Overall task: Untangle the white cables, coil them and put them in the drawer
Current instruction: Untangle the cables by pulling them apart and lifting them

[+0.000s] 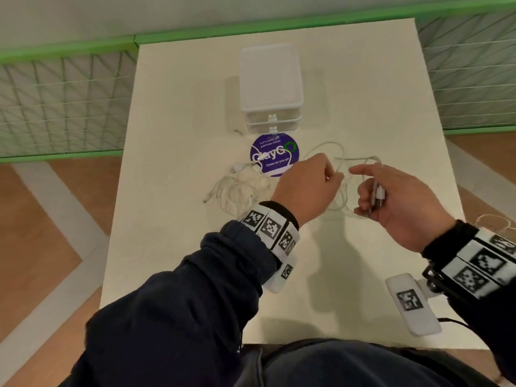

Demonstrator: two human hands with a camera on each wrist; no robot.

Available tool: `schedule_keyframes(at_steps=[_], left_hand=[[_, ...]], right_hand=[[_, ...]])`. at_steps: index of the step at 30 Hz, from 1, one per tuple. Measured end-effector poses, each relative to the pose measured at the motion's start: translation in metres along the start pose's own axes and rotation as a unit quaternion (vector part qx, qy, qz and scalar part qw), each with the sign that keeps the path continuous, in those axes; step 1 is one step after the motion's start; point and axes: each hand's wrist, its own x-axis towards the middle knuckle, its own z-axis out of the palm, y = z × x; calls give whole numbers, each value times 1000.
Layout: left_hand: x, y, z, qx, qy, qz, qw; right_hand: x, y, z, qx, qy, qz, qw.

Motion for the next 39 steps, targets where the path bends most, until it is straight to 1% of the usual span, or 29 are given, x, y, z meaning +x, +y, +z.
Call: schedule_keyframes(at_steps=[4,7,8,10,14,15,17,19,20,22,24,26,28,30,33,34,36,39], left_hand=[[-29,9,-1,-54,-22,61,996],[-38,-1,-2,-73,-33,102,992],[-40,-8,-4,-82,-43,104,990],[-42,-28,-11,-103,-44,72,991],[-34,-87,-37,-105,15,-46,993],[-31,-100,-45,-88,25,-55,994],[-24,-119,-56,-24,27,-33,999],[-16,-128,-61,78,-3,2,997],[-10,-131,-59,139,-25,17,990],[3,-134,-54,254,-67,60,963],[14,-136,-47,318,-75,89,941],[22,-136,-40,351,-54,81,931],[23,-136,-33,379,-34,71,922],[21,-139,-28,402,-27,68,913],[15,-144,-25,396,-11,46,917],[15,-146,-26,389,0,36,921],[15,-147,-28,378,17,19,925],[12,-152,-31,381,22,7,924]], right_hand=[[9,10,28,14,-12,12,1000],[13,14,37,-14,-6,-8,1000],[14,14,37,-16,2,-10,1000],[16,11,34,-12,14,-8,1000],[21,-2,18,9,26,-1,1000],[22,-4,12,19,22,8,1000],[22,-6,-3,50,13,36,998],[19,-6,-16,85,9,54,995],[17,-5,-21,100,12,56,993],[13,-4,-27,114,32,45,992],[9,-4,-28,101,67,13,993],[6,-7,-27,83,102,-25,991],[3,-13,-27,80,120,-59,988],[-4,-20,-29,93,95,-85,987],[-14,-30,-27,108,11,-100,989],[-15,-33,-25,104,2,-102,989],[-15,-38,-19,111,17,-98,989],[-15,-46,-10,125,18,-77,989]])
